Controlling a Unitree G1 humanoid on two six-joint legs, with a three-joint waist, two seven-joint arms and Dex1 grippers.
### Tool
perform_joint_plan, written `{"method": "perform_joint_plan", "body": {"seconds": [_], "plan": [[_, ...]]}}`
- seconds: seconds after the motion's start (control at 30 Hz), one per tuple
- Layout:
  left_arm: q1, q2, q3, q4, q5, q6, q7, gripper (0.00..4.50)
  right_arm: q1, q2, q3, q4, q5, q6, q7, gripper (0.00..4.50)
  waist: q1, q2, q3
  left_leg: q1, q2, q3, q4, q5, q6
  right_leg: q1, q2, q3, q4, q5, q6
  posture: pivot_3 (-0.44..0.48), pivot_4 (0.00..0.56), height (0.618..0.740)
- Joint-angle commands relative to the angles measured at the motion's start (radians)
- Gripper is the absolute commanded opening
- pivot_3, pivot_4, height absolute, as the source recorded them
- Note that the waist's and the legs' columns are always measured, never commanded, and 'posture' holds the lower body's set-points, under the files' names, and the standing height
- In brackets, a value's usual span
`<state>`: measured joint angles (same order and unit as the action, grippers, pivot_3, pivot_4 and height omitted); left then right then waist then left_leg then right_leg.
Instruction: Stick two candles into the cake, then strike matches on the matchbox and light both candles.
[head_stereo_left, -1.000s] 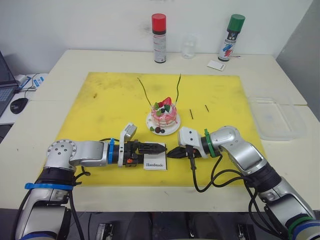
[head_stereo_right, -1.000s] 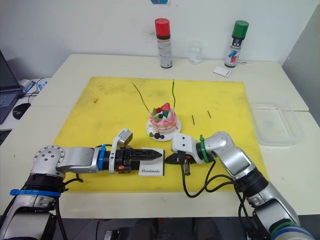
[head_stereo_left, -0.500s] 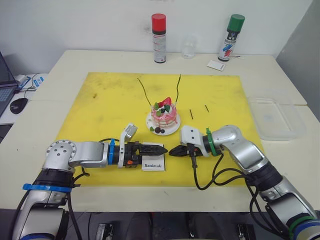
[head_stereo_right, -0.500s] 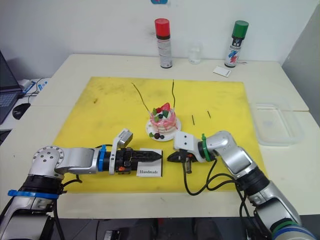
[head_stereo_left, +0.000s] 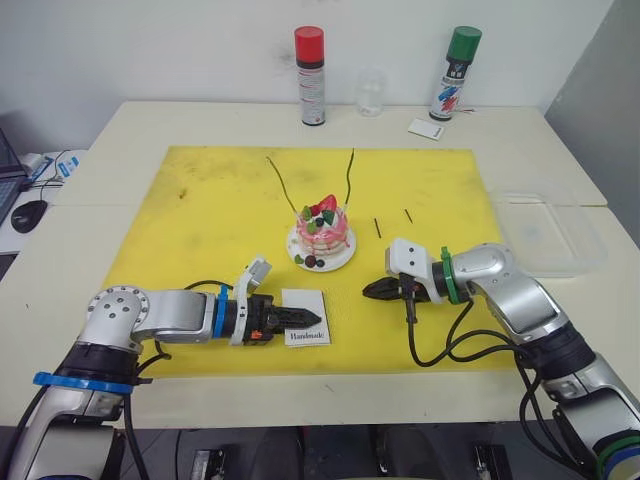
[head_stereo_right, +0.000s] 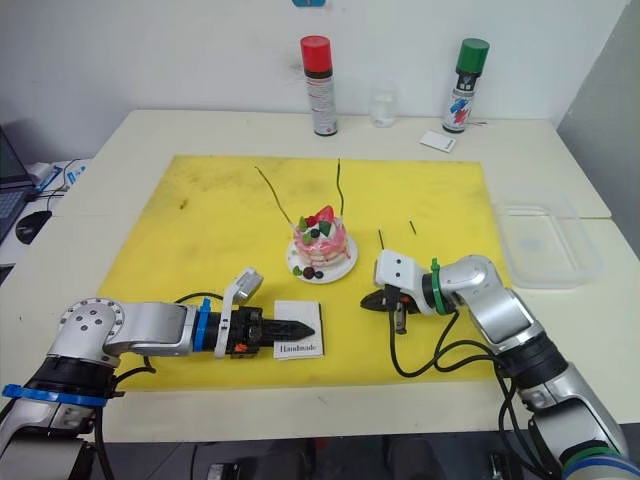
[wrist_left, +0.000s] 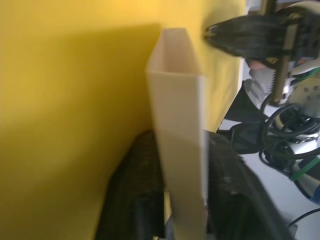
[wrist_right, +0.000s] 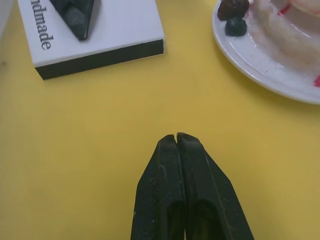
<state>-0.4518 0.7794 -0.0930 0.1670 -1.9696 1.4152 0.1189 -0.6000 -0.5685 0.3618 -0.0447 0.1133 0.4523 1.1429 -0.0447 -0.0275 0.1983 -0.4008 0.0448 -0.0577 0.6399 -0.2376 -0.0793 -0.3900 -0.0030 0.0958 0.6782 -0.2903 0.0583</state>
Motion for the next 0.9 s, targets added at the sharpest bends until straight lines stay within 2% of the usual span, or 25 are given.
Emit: {"method": "perform_joint_plan", "body": {"seconds": [0.03, 0.17, 0.23, 0.3, 0.43, 0.57, 0.6, 0.63, 0.73, 0.8, 0.9], "plan": [[0.002, 0.013, 0.009, -0.014, -0.003, 0.021, -0.053, 0.02, -0.009, -0.012, -0.053, -0.049, 0.033, 0.030, -0.011, 0.00, -0.001, 0.000, 0.000, 0.000, 0.000, 0.000, 0.000, 0.000, 0.000, 0.000, 0.000, 0.000, 0.000, 0.000, 0.000, 0.000, 0.150, 0.740], [0.005, 0.010, 0.055, -0.065, -0.003, 0.017, -0.176, 0.02, -0.027, -0.020, -0.108, -0.079, 0.077, 0.095, -0.029, 0.00, -0.001, 0.000, 0.000, 0.000, 0.000, 0.000, 0.000, 0.000, 0.000, 0.000, 0.000, 0.000, 0.000, 0.000, 0.000, 0.000, 0.150, 0.740], [0.008, 0.008, 0.103, -0.123, -0.003, -0.003, -0.260, 0.02, -0.032, 0.011, -0.185, -0.104, 0.129, 0.173, -0.092, 0.00, -0.001, 0.000, 0.000, 0.000, 0.000, 0.000, 0.000, 0.000, 0.000, 0.000, 0.000, 0.000, 0.000, 0.000, 0.000, 0.000, 0.150, 0.740], [0.027, 0.003, 0.141, -0.190, -0.003, -0.044, -0.291, 0.02, -0.029, 0.048, -0.251, -0.128, 0.172, 0.245, -0.164, 0.00, -0.002, 0.000, 0.000, -0.001, 0.000, 0.000, 0.000, 0.000, 0.000, -0.001, 0.000, 0.000, 0.000, 0.000, 0.000, 0.000, 0.150, 0.740], [0.133, -0.069, 0.231, -0.409, -0.003, -0.277, -0.133, 0.02, 0.021, 0.202, -0.408, -0.204, 0.220, 0.399, -0.434, 0.00, -0.003, 0.000, 0.000, -0.001, 0.001, 0.001, -0.002, 0.000, 0.000, -0.001, 0.000, 0.001, 0.000, 0.000, 0.000, 0.000, 0.150, 0.740], [0.235, -0.110, 0.236, -0.614, 0.096, -0.390, -0.089, 0.02, 0.119, 0.261, -0.398, -0.297, 0.204, 0.468, -0.563, 0.00, 0.007, 0.000, 0.000, -0.001, 0.001, 0.001, -0.004, 0.000, -0.001, -0.002, 0.000, 0.001, -0.001, 0.000, -0.001, 0.000, 0.150, 0.740], [0.266, -0.118, 0.228, -0.651, 0.112, -0.406, -0.094, 0.00, 0.142, 0.271, -0.383, -0.315, 0.195, 0.452, -0.584, 0.41, 0.010, 0.000, 0.000, -0.001, 0.001, 0.002, -0.005, 0.000, -0.001, -0.002, 0.000, 0.001, -0.002, 0.000, -0.001, 0.000, 0.150, 0.740], [0.291, -0.123, 0.222, -0.676, 0.124, -0.421, -0.097, 0.00, 0.159, 0.282, -0.370, -0.327, 0.177, 0.423, -0.613, 0.62, 0.011, 0.000, 0.000, -0.001, 0.001, 0.002, -0.006, 0.001, -0.002, -0.003, 0.000, 0.002, -0.003, 0.000, -0.001, 0.000, 0.150, 0.740], [0.360, -0.154, 0.194, -0.732, 0.138, -0.480, -0.060, 0.00, 0.194, 0.309, -0.273, -0.310, -0.010, 0.245, -0.792, 1.62, 0.011, 0.000, 0.000, -0.001, 0.001, 0.004, -0.008, 0.001, -0.002, -0.005, 0.000, 0.003, -0.003, 0.000, -0.001, 0.000, 0.150, 0.740], [0.389, -0.167, 0.179, -0.763, 0.138, -0.512, -0.038, 0.00, 0.201, 0.286, -0.214, -0.290, -0.080, 0.190, -0.814, 1.62, 0.011, 0.000, 0.000, -0.001, 0.001, 0.005, -0.009, 0.002, -0.003, -0.006, 0.000, 0.004, -0.003, -0.001, -0.001, 0.000, 0.150, 0.740], [0.428, -0.167, 0.156, -0.813, 0.161, -0.539, -0.026, 0.00, 0.199, 0.341, -0.239, -0.246, -0.009, 0.140, -0.786, 1.62, 0.010, 0.000, 0.000, -0.001, 0.001, 0.005, -0.009, 0.002, -0.003, -0.006, 0.000, 0.004, -0.003, -0.003, 0.003, 0.000, 0.150, 0.740]]}}
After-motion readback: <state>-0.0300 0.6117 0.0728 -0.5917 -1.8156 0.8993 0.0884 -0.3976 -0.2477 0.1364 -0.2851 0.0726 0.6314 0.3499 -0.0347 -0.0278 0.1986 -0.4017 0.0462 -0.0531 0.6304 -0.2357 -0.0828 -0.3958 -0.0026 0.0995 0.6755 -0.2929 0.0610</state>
